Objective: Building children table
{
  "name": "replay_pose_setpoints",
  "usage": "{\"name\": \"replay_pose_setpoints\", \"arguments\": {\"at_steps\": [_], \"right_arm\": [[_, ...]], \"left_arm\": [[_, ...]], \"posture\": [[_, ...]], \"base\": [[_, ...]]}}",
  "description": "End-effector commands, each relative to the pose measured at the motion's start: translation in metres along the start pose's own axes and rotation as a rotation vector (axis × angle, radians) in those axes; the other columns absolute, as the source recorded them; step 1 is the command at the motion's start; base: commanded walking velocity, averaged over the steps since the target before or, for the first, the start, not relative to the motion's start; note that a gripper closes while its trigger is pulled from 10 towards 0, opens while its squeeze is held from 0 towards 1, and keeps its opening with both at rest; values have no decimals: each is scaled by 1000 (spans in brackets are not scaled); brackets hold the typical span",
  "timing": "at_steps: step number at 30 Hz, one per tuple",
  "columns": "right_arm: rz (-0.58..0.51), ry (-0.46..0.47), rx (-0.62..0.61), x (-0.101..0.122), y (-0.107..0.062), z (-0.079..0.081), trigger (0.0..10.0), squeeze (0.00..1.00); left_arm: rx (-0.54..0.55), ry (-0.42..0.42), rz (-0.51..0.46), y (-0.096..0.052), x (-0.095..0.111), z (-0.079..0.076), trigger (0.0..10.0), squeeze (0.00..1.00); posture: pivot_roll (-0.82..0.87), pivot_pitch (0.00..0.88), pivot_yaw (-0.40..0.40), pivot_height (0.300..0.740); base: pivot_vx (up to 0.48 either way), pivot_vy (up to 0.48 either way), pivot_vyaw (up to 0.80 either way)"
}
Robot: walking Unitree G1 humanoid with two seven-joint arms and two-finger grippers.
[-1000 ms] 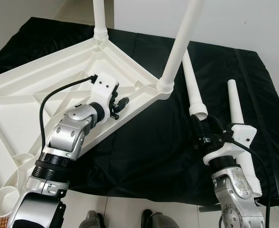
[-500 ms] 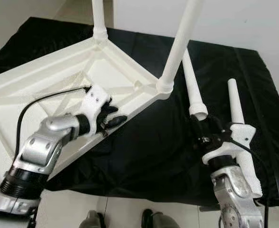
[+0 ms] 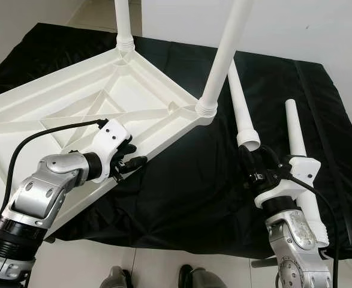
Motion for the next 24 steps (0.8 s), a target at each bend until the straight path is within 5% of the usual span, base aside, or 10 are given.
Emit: {"name": "replay_pose_setpoints", "arguments": {"at_steps": [1, 14, 15, 16, 17, 24], "right_arm": [[10, -2, -6, -3, -2, -1, 10000, 0], [8, -3, 5, -3, 0, 0, 10000, 0], [8, -2, 5, -3, 0, 0, 10000, 0], [8, -2, 5, -3, 0, 0, 10000, 0], [8, -1, 4, -4, 0, 0, 10000, 0], [6, -2, -2, -2, 0, 0, 10000, 0]], "left_arm": [[-103, 17, 67, -2, -11, -11, 10000, 0], [-102, 16, 129, 0, -22, -18, 10000, 0], [-96, 12, 128, 2, -22, -18, 5686, 0], [-96, 12, 128, 2, -22, -18, 5686, 0], [-58, -2, 112, 5, -20, -15, 0, 0], [112, -88, 85, 23, -16, -2, 0, 0]], "posture": [[2, 181, -26, 740], [5, 170, -27, 740], [5, 170, -27, 740], [5, 170, -27, 740], [5, 170, -27, 740], [3, 178, -24, 740]], "base": [[0, 0, 0], [0, 0, 0], [0, 0, 0], [0, 0, 0], [0, 0, 0], [0, 0, 0]]}}
Point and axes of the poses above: a point about 5 cm out from each wrist's last joint towards the gripper, its own y axis pointing out of the wrist towards the gripper, its own x axis along the axis of the wrist's last joint, z = x × y, the point moved 2 cm from there along y, pointing out of the wrist towards the gripper, and after that the axes turned 1 degree about -y, right-handed, at the moved point
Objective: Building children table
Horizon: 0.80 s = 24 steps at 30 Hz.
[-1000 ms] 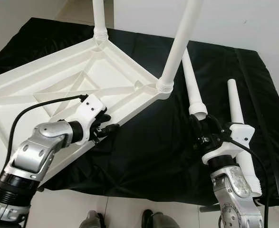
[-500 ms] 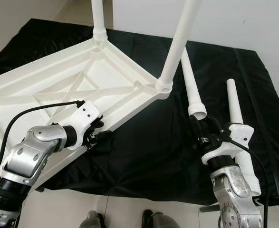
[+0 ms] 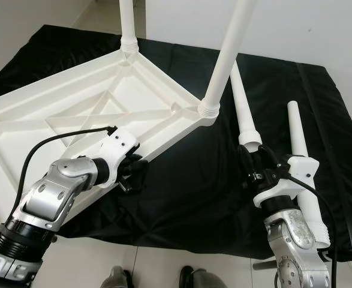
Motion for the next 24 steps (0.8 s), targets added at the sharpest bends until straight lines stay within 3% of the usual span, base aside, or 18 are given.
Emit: {"name": "replay_pose_setpoints", "arguments": {"at_steps": [1, 2, 12, 13, 15, 16, 17, 18, 19, 20, 21, 22, 24], "right_arm": [[6, -3, -9, -2, -1, -2, 10000, 0], [5, -4, -12, -1, -1, -2, 10000, 0], [1, -4, -16, -1, 0, -1, 10000, 0], [1, -2, -16, -1, 0, -1, 10000, 0], [1, -1, -16, -1, 0, -1, 10000, 0], [1, 0, -16, -1, 1, -1, 10000, 0], [1, 0, -16, -1, 1, -1, 10000, 0], [0, 2, -16, 0, 1, 0, 10000, 0], [-1, 4, -15, 0, 2, 1, 10000, 0], [-1, 4, -15, 0, 2, 1, 10000, 0], [-2, 4, -14, 0, 2, 1, 10000, 0], [-3, 4, -13, 0, 3, 1, 10000, 0], [-4, 5, -13, 0, 4, 1, 10000, 0]], "left_arm": [[122, -54, 43, 7, -11, 8, 0, 0], [171, -83, 39, 13, -10, 12, 0, 0], [264, -142, 6, 29, 0, 19, 0, 0], [297, -155, -8, 32, 5, 24, 1059, 0], [317, -162, -18, 33, 8, 26, 1059, 0], [345, -177, -45, 37, 15, 29, 0, 0], [345, -177, -45, 37, 15, 29, 0, 0], [363, -183, -62, 41, 21, 31, 1020, 0], [363, -187, -89, 47, 28, 30, 275, 0], [363, -187, -89, 47, 28, 30, 275, 0], [360, -188, -106, 51, 34, 29, 8627, 0], [354, -184, -120, 57, 39, 27, 10000, 0], [335, -179, -135, 62, 45, 23, 10000, 0]], "posture": [[3, 178, -24, 740], [3, 178, -24, 740], [-4, 182, -25, 740], [-4, 182, -25, 740], [-4, 182, -25, 740], [-2, 185, -27, 740], [-2, 185, -27, 740], [-2, 185, -27, 740], [-2, 185, -27, 740], [-2, 185, -27, 740], [-4, 186, -28, 740], [-5, 184, -31, 740], [-5, 184, -31, 740]], "base": [[0, 0, 0], [0, 0, 0], [0, 0, 0], [0, 0, 0], [0, 0, 0], [0, 0, 0], [0, 0, 0], [0, 0, 0], [0, 0, 0], [0, 0, 0], [0, 0, 0], [0, 0, 0], [0, 0, 0]]}}
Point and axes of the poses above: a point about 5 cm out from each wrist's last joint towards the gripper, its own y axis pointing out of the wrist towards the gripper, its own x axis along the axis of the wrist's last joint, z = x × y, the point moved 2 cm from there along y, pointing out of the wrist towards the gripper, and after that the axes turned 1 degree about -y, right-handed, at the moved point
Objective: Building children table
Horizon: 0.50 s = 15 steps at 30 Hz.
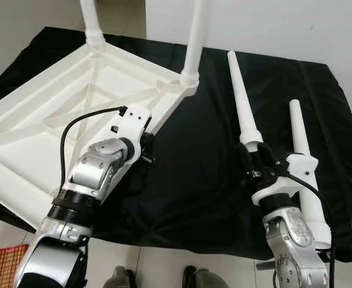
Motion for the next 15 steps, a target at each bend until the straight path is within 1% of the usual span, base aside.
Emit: {"name": "replay_pose_setpoints", "arguments": {"at_steps": [1, 3, 5, 6, 8, 11, 12, 13, 15], "right_arm": [[17, -4, -18, -4, -2, -3, 10000, 0], [14, -5, -19, -3, -1, -2, 10000, 0], [12, -5, -21, -3, -1, -2, 10000, 0], [12, -5, -21, -3, -1, -2, 10000, 0], [13, -6, -24, -3, -2, -2, 10000, 0], [13, -5, -25, -3, -2, -2, 10000, 0], [13, -5, -26, -3, -2, -2, 10000, 0], [13, -5, -25, -3, -2, -2, 10000, 0], [13, -4, -25, -3, -2, -2, 10000, 0]], "left_arm": [[12, 3, -61, 4, 6, -5, 10000, 0], [-43, 19, -97, 9, 16, -19, 10000, 0], [-78, 23, -116, 11, 20, -28, 10000, 0], [-78, 23, -116, 11, 20, -28, 10000, 0], [-119, 36, -141, 13, 25, -40, 10000, 0], [-127, 21, -149, 14, 27, -43, 10000, 0], [-136, 17, -158, 13, 28, -44, 10000, 165], [-158, 9, -164, 13, 30, -47, 10000, 1000], [-186, 14, -183, 12, 33, -51, 10000, 1000]], "posture": [[-5, 184, -31, 740], [-5, 184, -31, 740], [-5, 184, -31, 740], [-5, 184, -31, 740], [-13, 183, -26, 740], [-13, 183, -26, 740], [-13, 183, -26, 740], [-13, 183, -26, 740], [-13, 183, -26, 740]], "base": [[0, 0, 0], [0, 0, 0], [0, 0, 0], [0, 0, 0], [0, 0, 0], [0, 0, 0], [0, 0, 0], [0, 0, 0], [0, 0, 0]]}}
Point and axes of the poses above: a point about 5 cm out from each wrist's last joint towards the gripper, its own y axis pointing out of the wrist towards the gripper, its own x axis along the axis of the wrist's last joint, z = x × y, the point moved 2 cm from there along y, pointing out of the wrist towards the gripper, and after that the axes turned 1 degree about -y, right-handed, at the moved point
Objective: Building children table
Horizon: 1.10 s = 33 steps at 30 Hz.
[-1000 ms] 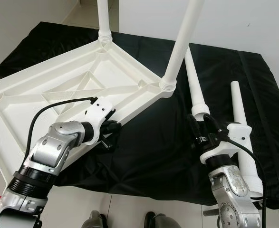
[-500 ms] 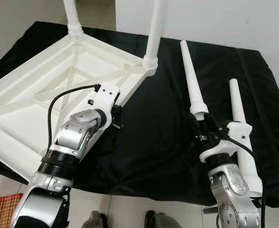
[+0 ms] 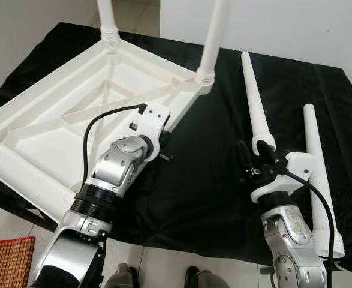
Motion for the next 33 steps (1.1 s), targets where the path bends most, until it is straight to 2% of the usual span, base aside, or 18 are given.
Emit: {"name": "replay_pose_setpoints", "arguments": {"at_steps": [1, 3, 4, 5, 13, 15, 17, 20, 24, 27, 33], "right_arm": [[15, -3, -13, -4, -2, -2, 10000, 0], [15, -3, -13, -4, -2, -2, 10000, 0], [16, -2, -12, -4, -2, -2, 10000, 0], [15, -1, -11, -4, -2, -1, 10000, 0], [15, 0, -9, -5, -2, 1, 10000, 0], [17, 1, -8, -6, -2, 1, 10000, 0], [21, 2, -6, -7, -2, 2, 10000, 0], [23, 2, -5, -8, -2, 2, 10000, 0], [42, -11, 6, -11, -2, 5, 10000, 0], [49, -19, 9, -13, -1, 6, 10000, 0], [52, -36, 5, -11, 2, 2, 10000, 0]], "left_arm": [[-100, 31, -72, 1, 15, -16, 10000, 1000], [-109, 31, -84, 0, 17, -17, 10000, 1000], [-111, 23, -105, -2, 20, -16, 10000, 549], [-103, 28, -116, -3, 22, -13, 10000, 0], [-52, 69, -128, -18, 25, 9, 10000, 0], [13, 113, -109, -27, 24, 28, 10000, 0], [111, 197, -88, -39, 22, 54, 10000, 0], [147, 210, -77, -43, 21, 63, 10000, 0], [222, 287, -38, -58, 12, 82, 10000, 0], [256, 368, -14, -63, 7, 88, 10000, 0], [248, 386, 75, -75, -13, 94, 10000, 0]], "posture": [[-13, 183, -26, 740], [-13, 183, -26, 740], [-13, 183, -26, 740], [-13, 183, -26, 740], [-1, 177, -21, 740], [3, 178, -20, 740], [8, 178, -19, 740], [12, 177, -21, 740], [17, 177, -27, 740], [15, 177, -30, 740], [12, 182, -42, 740]], "base": [[0, 0, 0], [0, 0, 0], [0, 0, 0], [0, 0, 0], [0, 0, 0], [0, 0, 0], [0, 0, 0], [0, 0, 0], [0, 0, 0], [0, 0, 0], [0, 0, 0]]}}
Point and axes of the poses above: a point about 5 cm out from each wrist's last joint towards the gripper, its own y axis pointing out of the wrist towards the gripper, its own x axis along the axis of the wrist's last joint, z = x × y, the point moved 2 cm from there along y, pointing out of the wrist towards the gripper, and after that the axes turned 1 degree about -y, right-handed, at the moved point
